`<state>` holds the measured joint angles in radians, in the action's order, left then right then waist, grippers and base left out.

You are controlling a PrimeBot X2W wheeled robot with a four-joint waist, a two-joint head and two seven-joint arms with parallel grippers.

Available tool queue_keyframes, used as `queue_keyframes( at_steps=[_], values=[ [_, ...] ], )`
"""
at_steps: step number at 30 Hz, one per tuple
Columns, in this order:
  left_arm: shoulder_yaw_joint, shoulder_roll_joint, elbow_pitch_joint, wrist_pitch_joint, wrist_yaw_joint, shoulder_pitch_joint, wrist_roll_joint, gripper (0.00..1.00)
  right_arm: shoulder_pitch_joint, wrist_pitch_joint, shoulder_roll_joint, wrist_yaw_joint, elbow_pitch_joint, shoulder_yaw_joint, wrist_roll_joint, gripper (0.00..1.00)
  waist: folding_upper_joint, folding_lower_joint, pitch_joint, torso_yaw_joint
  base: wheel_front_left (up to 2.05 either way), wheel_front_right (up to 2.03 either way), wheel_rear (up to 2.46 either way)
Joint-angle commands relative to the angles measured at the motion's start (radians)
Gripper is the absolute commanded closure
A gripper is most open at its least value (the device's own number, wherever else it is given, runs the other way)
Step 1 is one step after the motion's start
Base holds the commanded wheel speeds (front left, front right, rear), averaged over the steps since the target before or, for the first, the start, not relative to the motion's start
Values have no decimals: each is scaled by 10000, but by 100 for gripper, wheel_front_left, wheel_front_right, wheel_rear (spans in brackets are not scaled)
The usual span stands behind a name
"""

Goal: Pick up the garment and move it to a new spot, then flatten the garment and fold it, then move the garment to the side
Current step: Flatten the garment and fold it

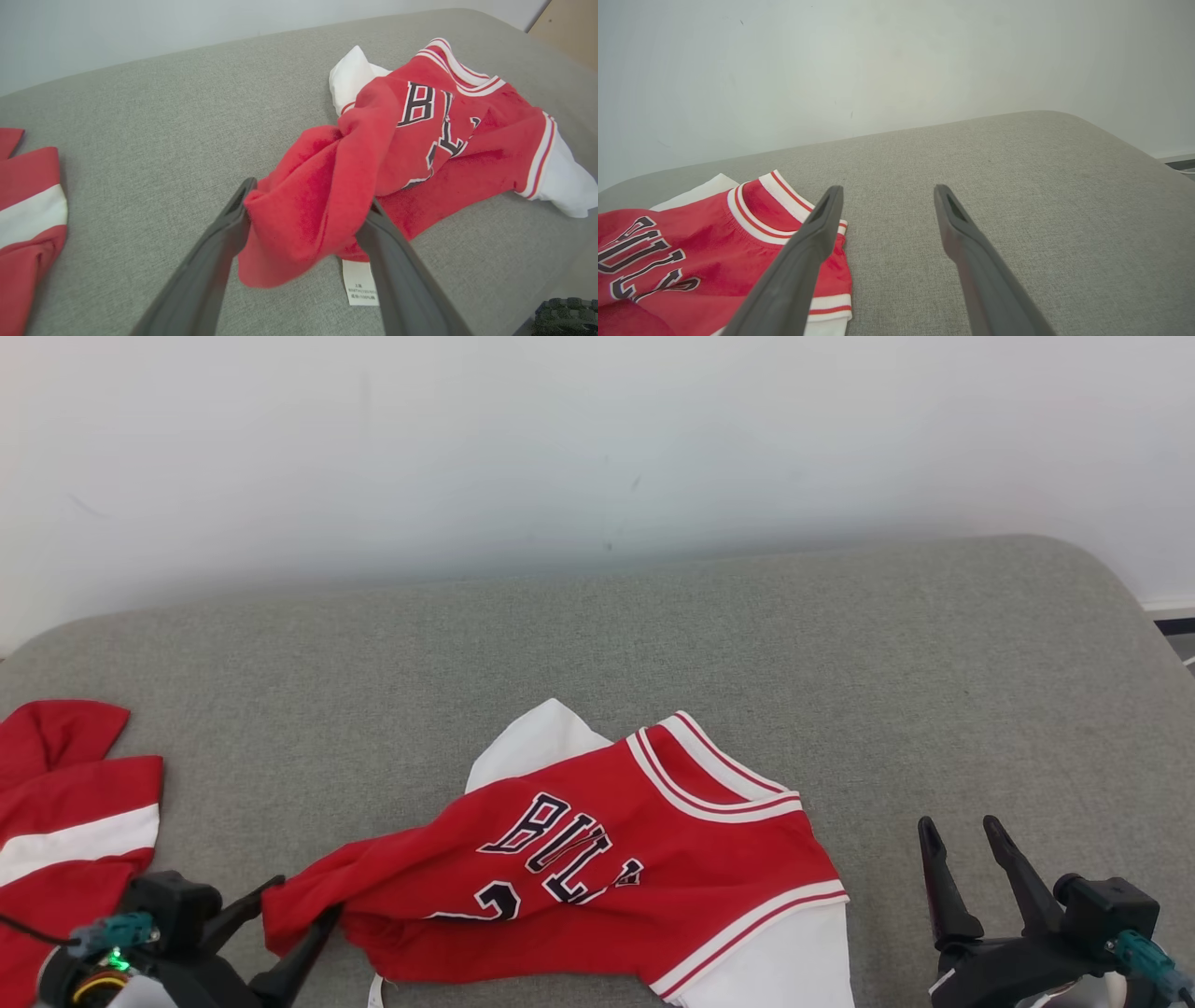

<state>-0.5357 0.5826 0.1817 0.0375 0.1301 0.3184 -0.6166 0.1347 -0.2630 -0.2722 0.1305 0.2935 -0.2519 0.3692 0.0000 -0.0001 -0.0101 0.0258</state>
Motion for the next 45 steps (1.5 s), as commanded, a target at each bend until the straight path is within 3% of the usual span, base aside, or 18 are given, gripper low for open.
queue_keyframes(
  at_steps=[1,9,21,31,45],
  values=[
    [-189,316,-56,258,-14,148,-340,0,-2,-8,-10,5,14,-23,46,0,0,1,-3,18,0,0,0],
    [-797,969,-385,1018,-10,281,-1549,0,-36,-20,10,5,-16,51,52,0,0,1,-91,11,0,0,0],
    [-581,1015,-216,45,-176,465,-1156,0,74,-30,26,5,9,69,4,0,0,1,-181,-166,0,0,0],
    [19,1282,-872,-1089,-907,-196,-1049,0,-4,-35,-16,5,-37,159,-29,0,0,1,-300,-353,0,0,0],
    [117,690,-1581,-2372,-1988,-1532,-903,0,-97,-38,-7,5,-91,222,-63,0,0,1,-321,-607,0,0,0]
  ],
)
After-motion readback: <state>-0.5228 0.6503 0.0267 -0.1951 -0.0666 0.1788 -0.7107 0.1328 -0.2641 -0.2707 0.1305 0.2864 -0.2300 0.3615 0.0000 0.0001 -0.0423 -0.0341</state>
